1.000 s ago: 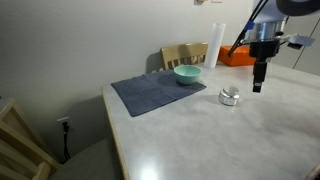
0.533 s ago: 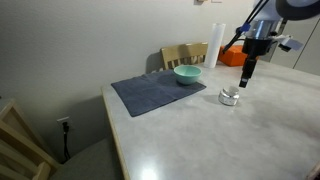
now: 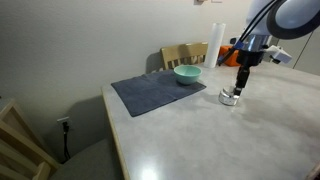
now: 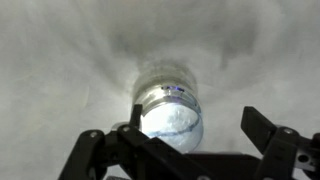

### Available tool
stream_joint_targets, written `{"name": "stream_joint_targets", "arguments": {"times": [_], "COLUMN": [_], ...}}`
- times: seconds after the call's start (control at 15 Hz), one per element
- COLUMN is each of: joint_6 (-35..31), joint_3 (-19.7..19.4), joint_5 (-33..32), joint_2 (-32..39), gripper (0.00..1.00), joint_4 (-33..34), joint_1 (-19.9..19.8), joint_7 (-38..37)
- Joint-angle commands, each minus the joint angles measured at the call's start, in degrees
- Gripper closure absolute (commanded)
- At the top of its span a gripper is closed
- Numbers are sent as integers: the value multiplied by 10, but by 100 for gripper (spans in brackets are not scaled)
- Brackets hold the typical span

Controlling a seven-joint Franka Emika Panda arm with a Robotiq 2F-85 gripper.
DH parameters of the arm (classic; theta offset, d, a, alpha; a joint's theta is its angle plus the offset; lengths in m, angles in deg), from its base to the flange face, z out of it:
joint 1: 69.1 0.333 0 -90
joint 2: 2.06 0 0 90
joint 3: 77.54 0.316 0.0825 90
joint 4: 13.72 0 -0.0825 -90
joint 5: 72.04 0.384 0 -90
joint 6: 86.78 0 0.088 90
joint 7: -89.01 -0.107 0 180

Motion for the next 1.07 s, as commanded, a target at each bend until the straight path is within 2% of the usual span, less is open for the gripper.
{"name": "stream_joint_targets", "arguments": {"times": [0.0, 1.0], "joint_6": [-4, -38], "joint_3": [13, 9], "joint_5": [-24, -77], "joint_2": [30, 62], "gripper": [0, 0], "joint_4": [24, 50], "joint_1": [-14, -17], "joint_7": [0, 5]}}
